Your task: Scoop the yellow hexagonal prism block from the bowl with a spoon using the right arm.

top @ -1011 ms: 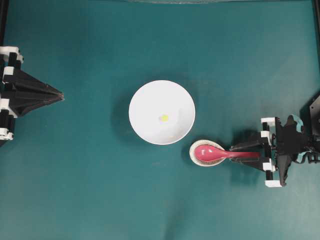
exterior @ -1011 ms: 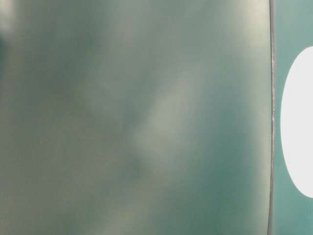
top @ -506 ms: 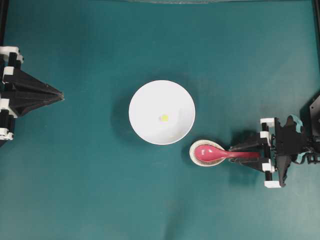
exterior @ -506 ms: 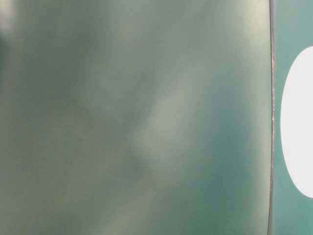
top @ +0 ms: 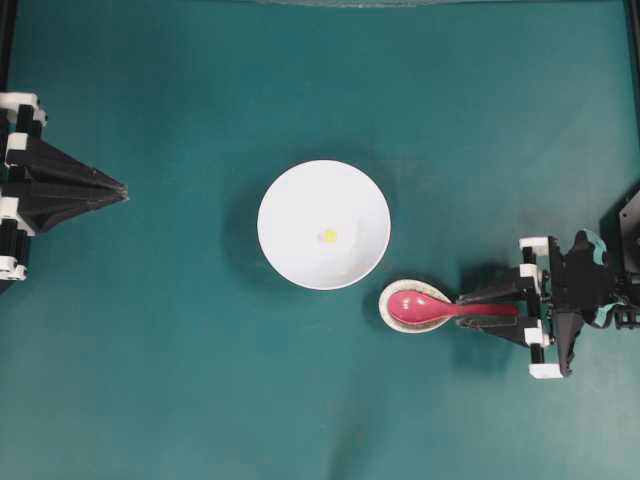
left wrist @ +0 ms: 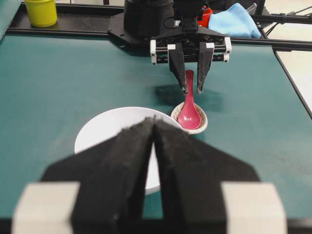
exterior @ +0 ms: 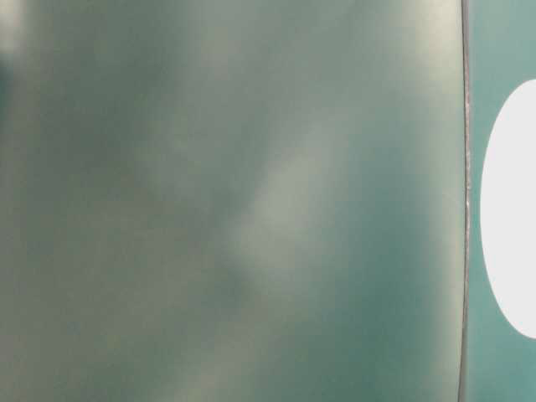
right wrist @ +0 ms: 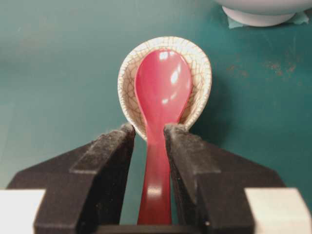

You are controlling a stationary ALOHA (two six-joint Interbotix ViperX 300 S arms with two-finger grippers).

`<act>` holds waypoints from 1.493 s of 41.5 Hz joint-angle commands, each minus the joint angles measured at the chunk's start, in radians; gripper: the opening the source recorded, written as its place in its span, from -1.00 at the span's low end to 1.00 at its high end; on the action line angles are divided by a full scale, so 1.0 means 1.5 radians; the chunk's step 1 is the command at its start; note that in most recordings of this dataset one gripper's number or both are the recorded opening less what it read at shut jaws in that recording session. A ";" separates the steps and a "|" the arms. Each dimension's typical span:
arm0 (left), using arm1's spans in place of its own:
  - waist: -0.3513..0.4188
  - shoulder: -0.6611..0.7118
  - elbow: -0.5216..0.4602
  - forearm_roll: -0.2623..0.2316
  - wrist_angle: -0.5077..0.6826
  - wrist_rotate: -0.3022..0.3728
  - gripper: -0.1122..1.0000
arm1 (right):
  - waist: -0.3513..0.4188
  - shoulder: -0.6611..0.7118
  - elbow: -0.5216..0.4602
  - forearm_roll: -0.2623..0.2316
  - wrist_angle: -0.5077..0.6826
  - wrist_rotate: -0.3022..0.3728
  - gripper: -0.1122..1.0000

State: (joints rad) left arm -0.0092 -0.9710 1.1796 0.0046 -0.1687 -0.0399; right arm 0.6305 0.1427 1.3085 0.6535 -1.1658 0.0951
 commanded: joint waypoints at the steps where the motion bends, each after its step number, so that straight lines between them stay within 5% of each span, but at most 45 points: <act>1: -0.001 0.003 -0.017 0.002 -0.002 0.001 -0.66 | 0.003 -0.020 -0.003 0.002 0.010 -0.002 -0.10; 62: -0.001 0.003 -0.017 0.002 -0.002 0.000 -0.66 | -0.025 -0.022 -0.012 0.002 0.063 -0.001 -0.10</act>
State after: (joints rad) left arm -0.0092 -0.9695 1.1796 0.0061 -0.1672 -0.0399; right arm 0.5952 0.1289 1.2916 0.6550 -1.0677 0.0936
